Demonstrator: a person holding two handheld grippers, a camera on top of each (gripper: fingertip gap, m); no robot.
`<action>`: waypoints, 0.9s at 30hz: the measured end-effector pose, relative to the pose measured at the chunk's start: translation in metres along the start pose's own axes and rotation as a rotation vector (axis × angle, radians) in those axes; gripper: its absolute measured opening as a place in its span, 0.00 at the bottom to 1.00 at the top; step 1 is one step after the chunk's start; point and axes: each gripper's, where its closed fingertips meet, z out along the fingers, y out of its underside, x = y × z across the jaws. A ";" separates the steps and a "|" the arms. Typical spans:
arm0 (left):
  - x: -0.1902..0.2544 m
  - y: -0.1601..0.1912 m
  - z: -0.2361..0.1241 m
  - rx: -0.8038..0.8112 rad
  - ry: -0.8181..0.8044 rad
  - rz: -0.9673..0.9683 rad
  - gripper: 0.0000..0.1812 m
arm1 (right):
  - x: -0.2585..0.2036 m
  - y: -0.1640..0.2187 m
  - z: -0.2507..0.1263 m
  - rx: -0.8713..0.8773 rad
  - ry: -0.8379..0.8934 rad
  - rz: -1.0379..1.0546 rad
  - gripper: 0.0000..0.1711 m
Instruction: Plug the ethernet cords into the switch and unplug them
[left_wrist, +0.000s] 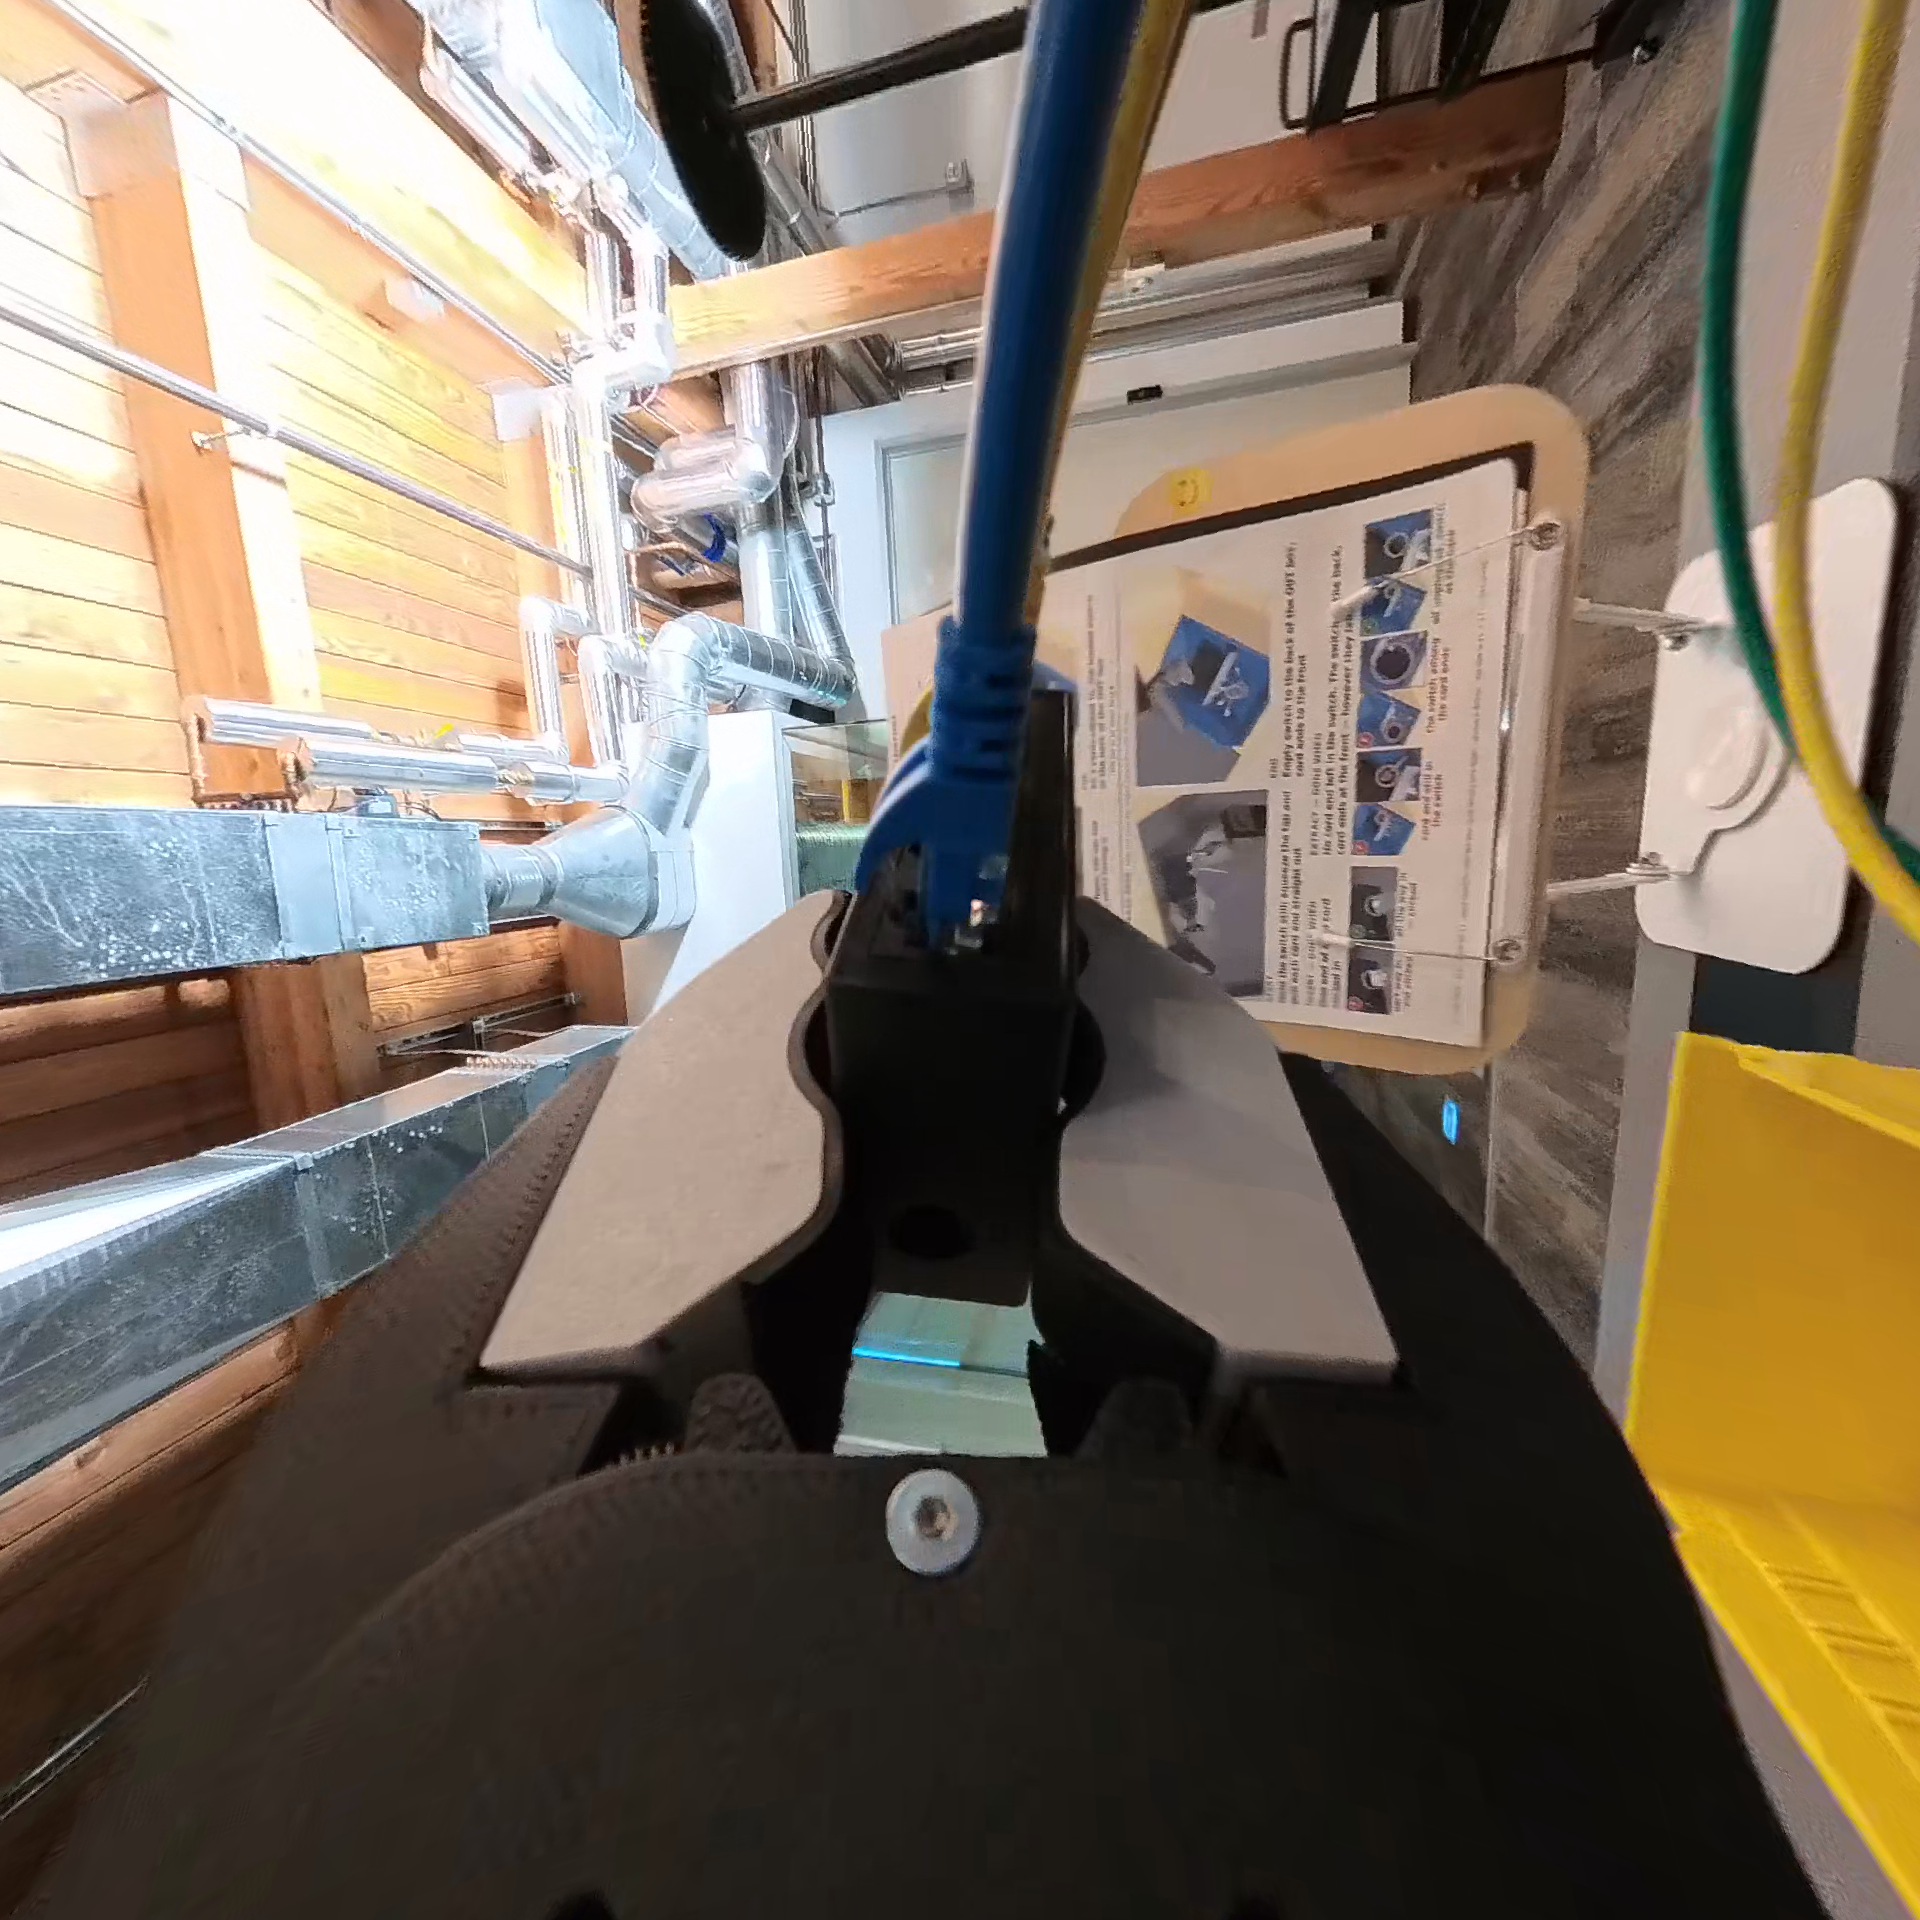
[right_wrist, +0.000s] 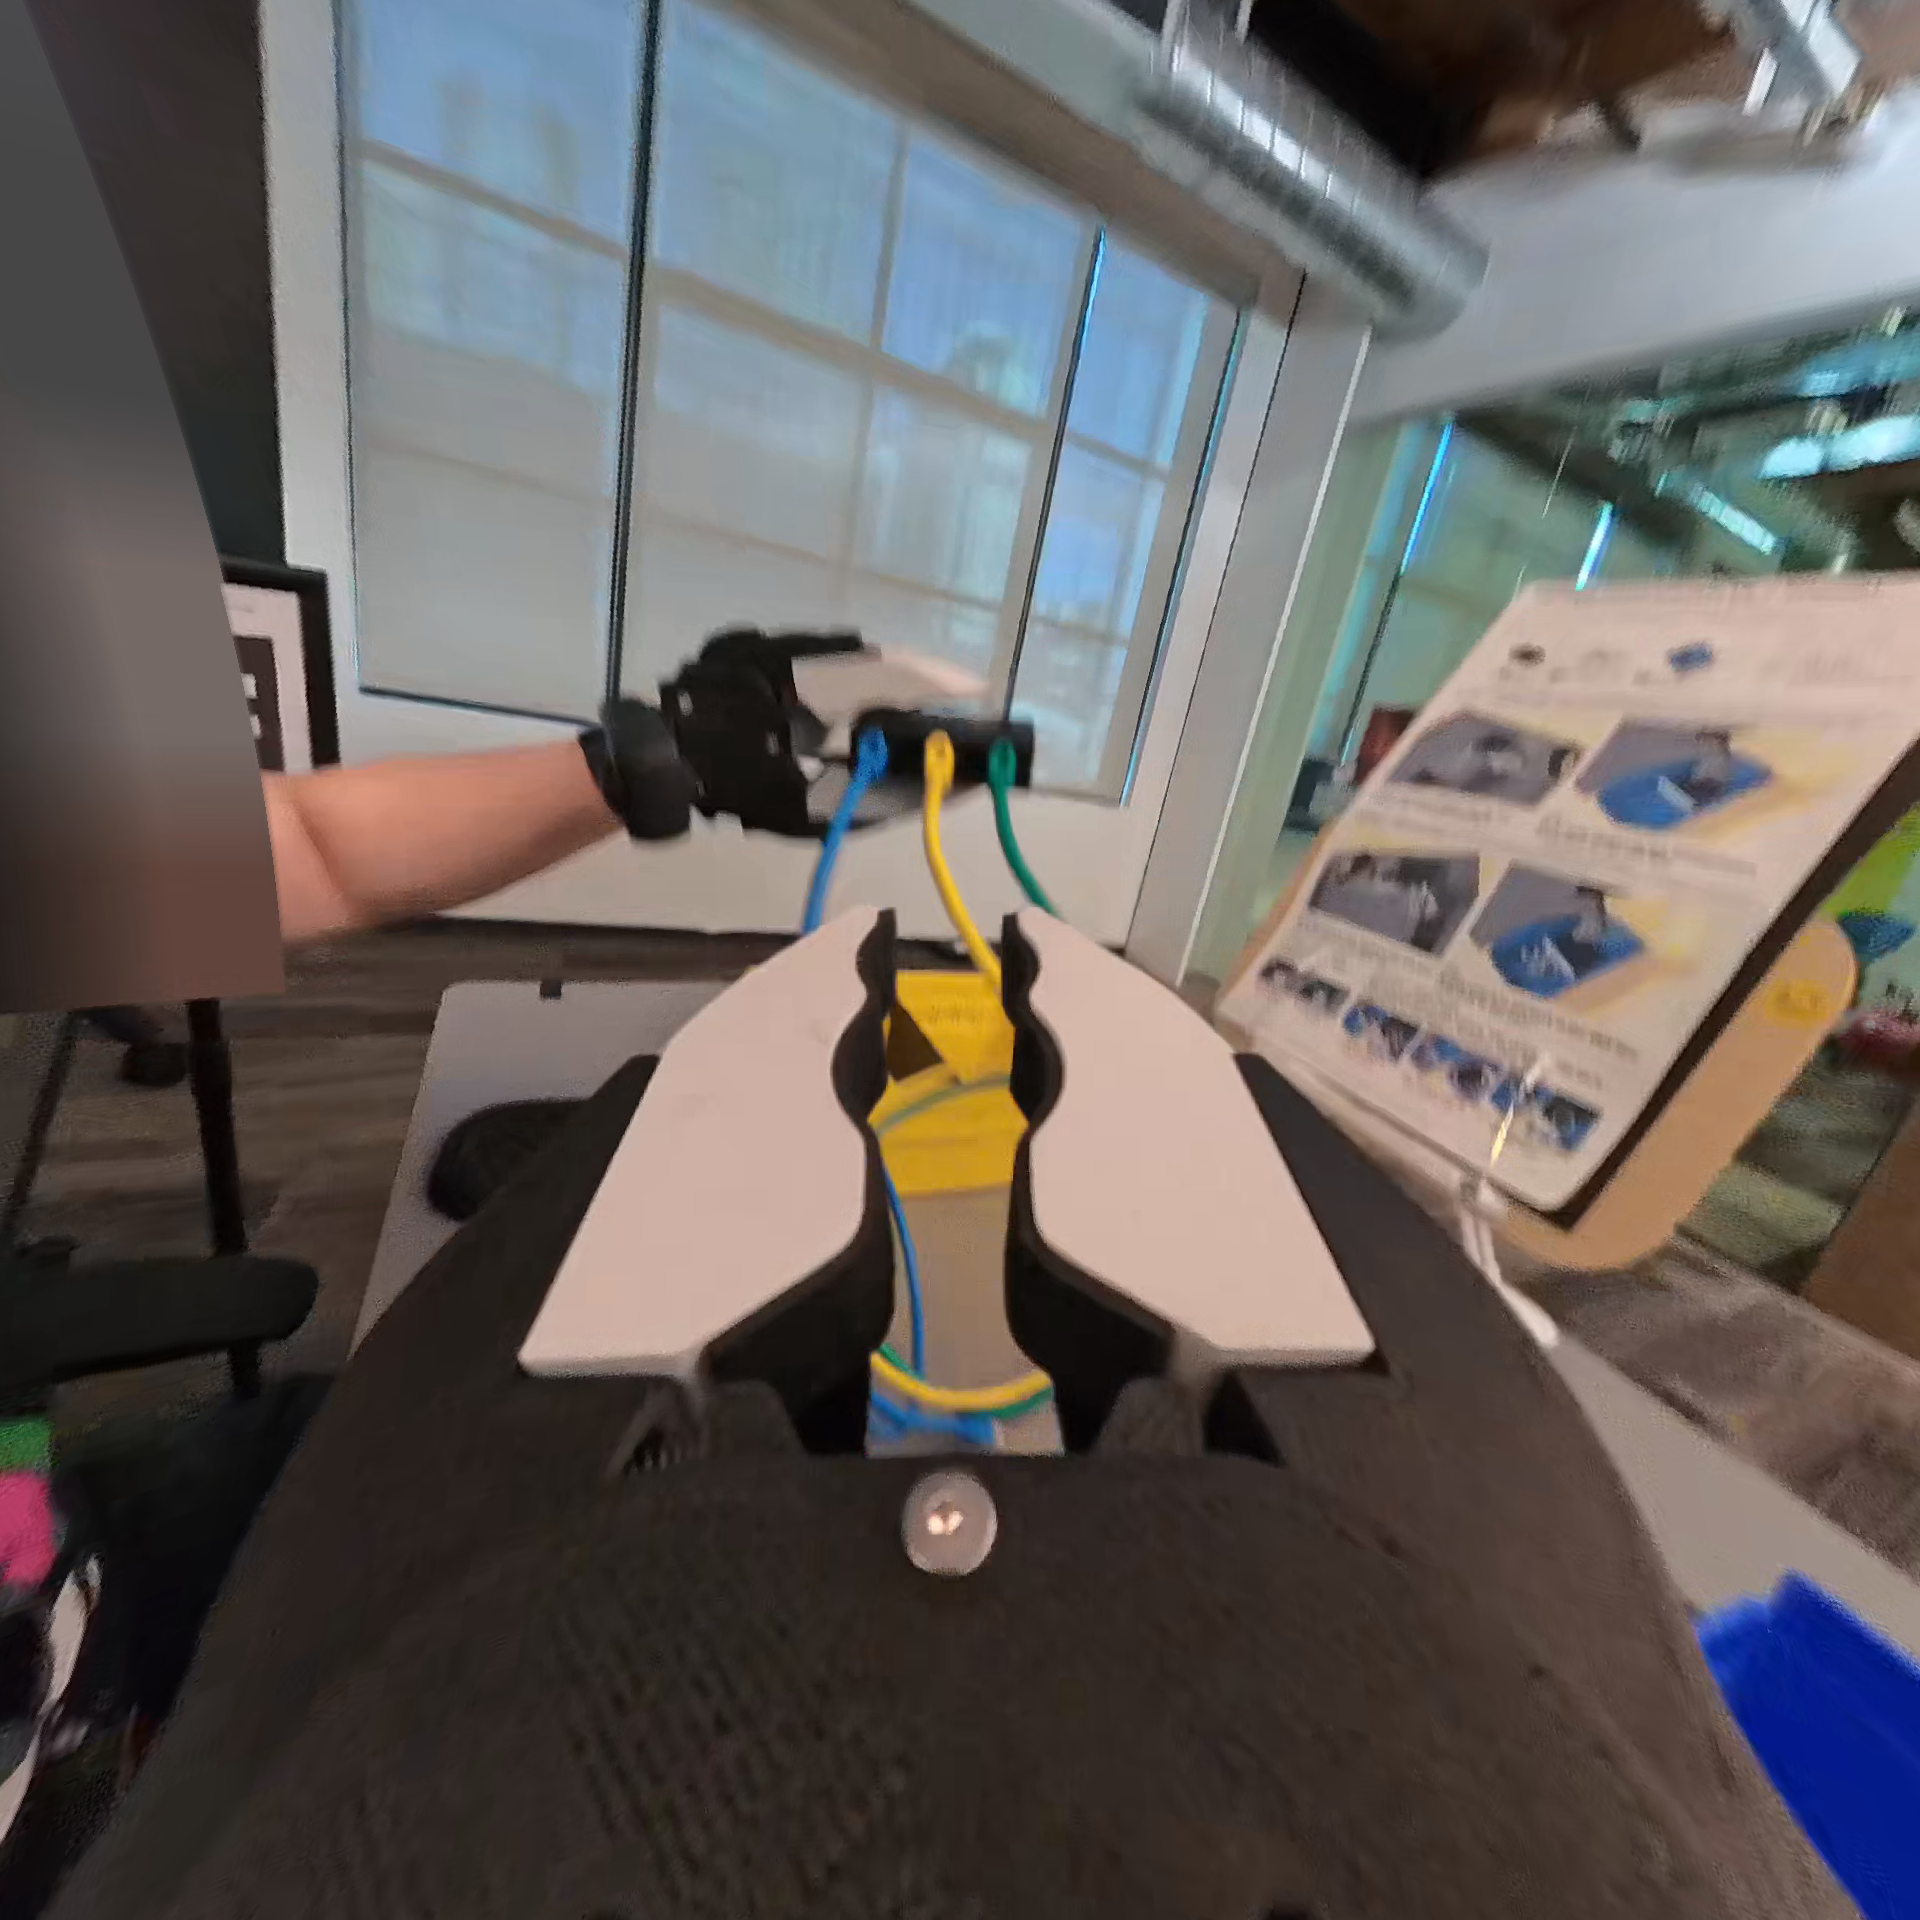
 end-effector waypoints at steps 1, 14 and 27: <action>-0.008 0.002 0.004 -0.002 0.005 -0.020 0.19 | 0.009 0.008 -0.006 -0.027 0.015 0.016 0.12; -0.113 -0.039 0.119 0.007 0.082 -0.220 0.19 | -0.001 0.130 -0.106 0.011 0.340 0.055 0.06; -0.083 -0.117 0.245 -0.153 0.152 -0.242 0.19 | -0.017 0.156 -0.112 -0.027 0.321 0.062 0.06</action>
